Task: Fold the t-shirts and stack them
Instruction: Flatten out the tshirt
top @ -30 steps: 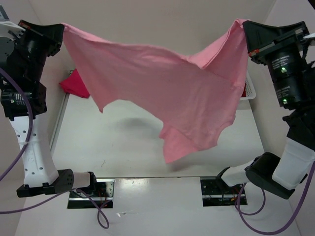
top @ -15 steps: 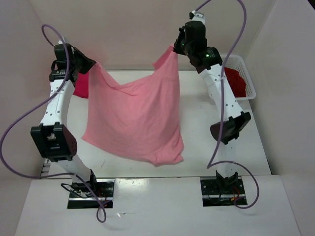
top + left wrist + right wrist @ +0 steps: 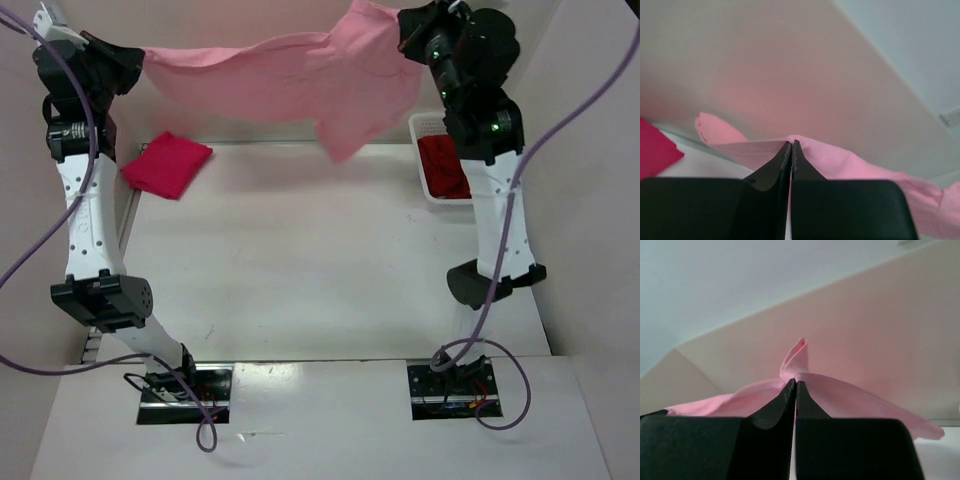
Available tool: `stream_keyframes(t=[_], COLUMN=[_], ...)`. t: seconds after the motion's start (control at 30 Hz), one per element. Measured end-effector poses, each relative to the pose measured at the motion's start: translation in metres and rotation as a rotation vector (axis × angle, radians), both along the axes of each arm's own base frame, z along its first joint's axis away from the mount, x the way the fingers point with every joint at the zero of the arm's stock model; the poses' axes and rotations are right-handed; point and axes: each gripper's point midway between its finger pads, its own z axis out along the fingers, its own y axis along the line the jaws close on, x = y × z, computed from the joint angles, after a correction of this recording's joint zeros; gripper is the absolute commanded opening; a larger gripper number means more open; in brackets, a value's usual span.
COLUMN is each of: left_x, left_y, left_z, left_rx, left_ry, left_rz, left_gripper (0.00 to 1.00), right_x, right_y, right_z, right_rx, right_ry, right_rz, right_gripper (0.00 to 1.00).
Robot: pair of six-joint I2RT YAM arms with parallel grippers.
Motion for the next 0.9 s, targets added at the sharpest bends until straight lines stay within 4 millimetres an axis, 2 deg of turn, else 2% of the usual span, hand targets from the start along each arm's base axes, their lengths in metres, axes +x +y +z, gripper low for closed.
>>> stream_keyframes(t=[0.07, 0.13, 0.2, 0.23, 0.3, 0.37, 0.43, 0.53, 0.6, 0.63, 0.7, 0.77, 0.83, 0.9], left_x=[-0.012, -0.020, -0.024, -0.024, -0.024, -0.027, -0.035, -0.064, -0.089, -0.103, -0.124, -0.143, -0.154, -0.162], left_y=[0.001, -0.002, -0.004, -0.005, -0.006, -0.007, -0.009, -0.016, -0.021, -0.022, -0.021, -0.019, -0.020, -0.021], left_z=[0.014, 0.012, -0.017, -0.035, -0.078, -0.137, -0.196, -0.284, -0.332, -0.356, -0.389, -0.410, -0.410, -0.398], left_rx=[0.009, 0.013, 0.003, -0.005, -0.022, -0.046, -0.070, -0.112, -0.142, -0.162, -0.191, -0.209, -0.207, -0.182], left_ry=[-0.041, -0.059, -0.007, 0.029, 0.104, 0.218, 0.328, 0.509, 0.606, 0.661, 0.740, 0.806, 0.817, 0.794], left_rz=[0.008, 0.005, 0.002, -0.001, -0.004, -0.006, -0.009, -0.011, -0.019, -0.021, -0.011, 0.001, 0.008, 0.001], left_gripper=[0.00, 0.00, 0.00, 0.00, 0.00, 0.00, 0.00, 0.00, 0.00, 0.00, 0.00, 0.01, 0.02, 0.02], right_x=[-0.019, -0.029, -0.025, -0.022, -0.015, -0.010, -0.019, -0.060, -0.095, -0.113, -0.138, -0.156, -0.169, -0.185], right_y=[-0.007, -0.010, -0.007, -0.005, 0.001, 0.006, 0.006, -0.005, -0.017, -0.023, -0.031, -0.035, -0.035, -0.034], right_z=[0.018, 0.018, -0.010, -0.033, -0.101, -0.179, -0.269, -0.381, -0.429, -0.444, -0.452, -0.444, -0.431, -0.421], right_rx=[0.016, 0.013, -0.007, -0.024, -0.069, -0.115, -0.162, -0.210, -0.226, -0.227, -0.214, -0.183, -0.146, -0.106], right_ry=[-0.039, -0.032, 0.034, 0.084, 0.226, 0.387, 0.571, 0.830, 0.958, 1.010, 1.050, 1.040, 1.019, 1.007], right_rz=[0.003, 0.007, 0.015, 0.020, 0.035, 0.048, 0.058, 0.060, 0.052, 0.045, 0.042, 0.049, 0.067, 0.097], right_gripper=[0.00, 0.00, 0.00, 0.00, 0.00, 0.00, 0.00, 0.00, 0.00, 0.00, 0.00, 0.00, 0.00, 0.00])
